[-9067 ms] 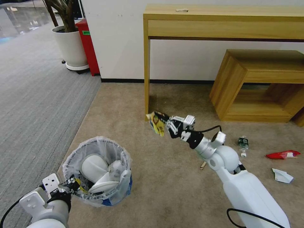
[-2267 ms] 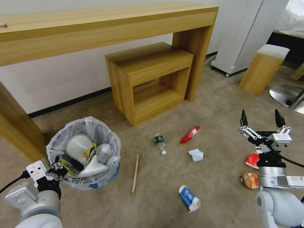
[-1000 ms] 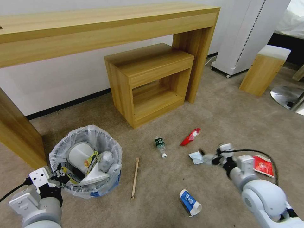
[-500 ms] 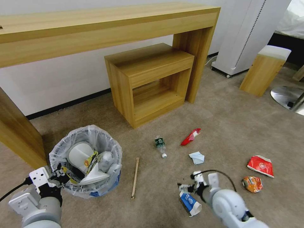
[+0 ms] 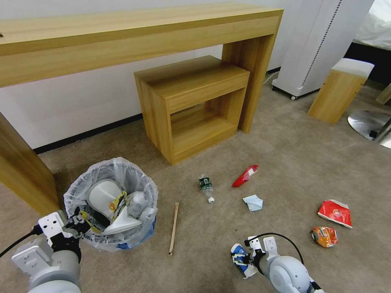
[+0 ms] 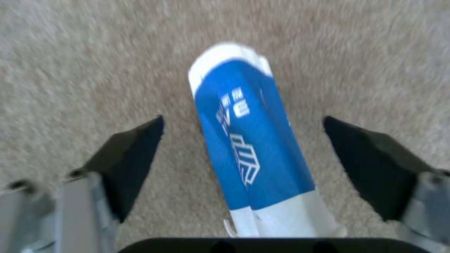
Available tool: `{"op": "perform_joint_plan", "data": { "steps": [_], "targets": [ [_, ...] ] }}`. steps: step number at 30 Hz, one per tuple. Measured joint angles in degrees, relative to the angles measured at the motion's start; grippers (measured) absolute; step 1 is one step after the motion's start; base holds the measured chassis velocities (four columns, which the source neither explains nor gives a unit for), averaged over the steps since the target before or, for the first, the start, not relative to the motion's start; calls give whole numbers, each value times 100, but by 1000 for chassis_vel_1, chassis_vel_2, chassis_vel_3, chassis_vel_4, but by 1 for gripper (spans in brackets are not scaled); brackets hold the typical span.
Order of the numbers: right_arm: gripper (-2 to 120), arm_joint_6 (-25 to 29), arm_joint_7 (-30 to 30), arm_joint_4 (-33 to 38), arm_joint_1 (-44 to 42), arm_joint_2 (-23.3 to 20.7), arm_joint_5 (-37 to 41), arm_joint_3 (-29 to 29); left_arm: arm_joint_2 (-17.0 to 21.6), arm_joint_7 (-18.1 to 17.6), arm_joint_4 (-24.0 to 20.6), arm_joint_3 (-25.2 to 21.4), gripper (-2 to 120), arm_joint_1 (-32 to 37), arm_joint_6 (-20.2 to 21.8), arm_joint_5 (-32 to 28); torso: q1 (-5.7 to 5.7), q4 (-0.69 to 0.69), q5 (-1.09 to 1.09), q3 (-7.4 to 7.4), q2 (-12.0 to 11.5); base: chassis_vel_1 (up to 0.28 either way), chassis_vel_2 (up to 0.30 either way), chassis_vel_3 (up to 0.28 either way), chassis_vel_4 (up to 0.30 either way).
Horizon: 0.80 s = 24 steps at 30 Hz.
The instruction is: Pick up the trash bin and place the garbage on the floor into it.
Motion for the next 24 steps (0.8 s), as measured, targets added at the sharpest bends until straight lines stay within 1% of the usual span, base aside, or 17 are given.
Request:
{"op": "perform_joint_plan", "data": {
  "steps": [1,3,4,5,6,8,9,11,12,15,16,19,20,22,24],
  "targets": [
    [84,0,0,0,0,0,0,0,0,0,0,0,0,0,0,0,0,0,0,0,0,0,0,0,0],
    [72,4,-80,-102,11,43,-90,-44,-1,-1,0,7,0,19,0,-46,0,0,1,0,0,0,0,0,0],
    [69,5,-105,-120,11,56,-129,-71,-2,-2,0,6,0,26,0,-54,0,0,0,0,0,0,0,0,0],
    [69,5,-105,-120,11,56,-129,-71,-2,-2,0,6,0,26,0,-54,0,0,0,0,0,0,0,0,0],
    [62,7,-112,-130,10,64,-175,-101,-2,-6,0,-2,0,28,-1,-57,0,0,0,0,0,0,0,0,0],
    [54,8,-112,-138,6,62,-225,-122,-3,-7,0,-6,0,37,-1,-60,0,0,0,0,0,0,0,0,0],
    [54,8,-112,-138,6,62,-225,-122,-3,-7,0,-6,0,37,-1,-60,0,0,0,0,0,0,0,0,0],
    [44,9,-110,-117,-20,32,-258,-124,-7,-7,0,-7,0,44,-5,-62,0,0,0,0,0,0,0,0,0],
    [44,9,-110,-117,-20,32,-258,-124,-7,-7,0,-7,0,44,-5,-62,0,0,0,0,0,0,0,0,0],
    [27,11,-110,-34,-79,-20,-277,-83,-17,-8,0,17,0,25,-7,-52,0,1,-1,0,0,0,0,0,0],
    [27,11,-110,-34,-79,-20,-277,-83,-17,-8,0,17,0,25,-7,-52,0,1,-1,0,0,0,0,0,0],
    [13,12,-111,-11,-124,-34,-337,-63,-35,-8,0,55,0,-8,-7,-30,0,0,0,0,0,0,0,0,0],
    [13,12,-111,-11,-124,-34,-337,-63,-35,-8,0,55,0,-8,-7,-30,0,0,0,0,0,0,0,0,0],
    [4,13,-111,-12,-128,-35,-372,-69,-38,-7,0,58,0,-6,-8,-19,0,0,0,0,0,0,0,0,0],
    [4,13,-111,-12,-128,-35,-381,-76,-38,-6,0,58,0,4,-7,-16,0,0,0,0,0,0,0,0,0]
  ]
}}
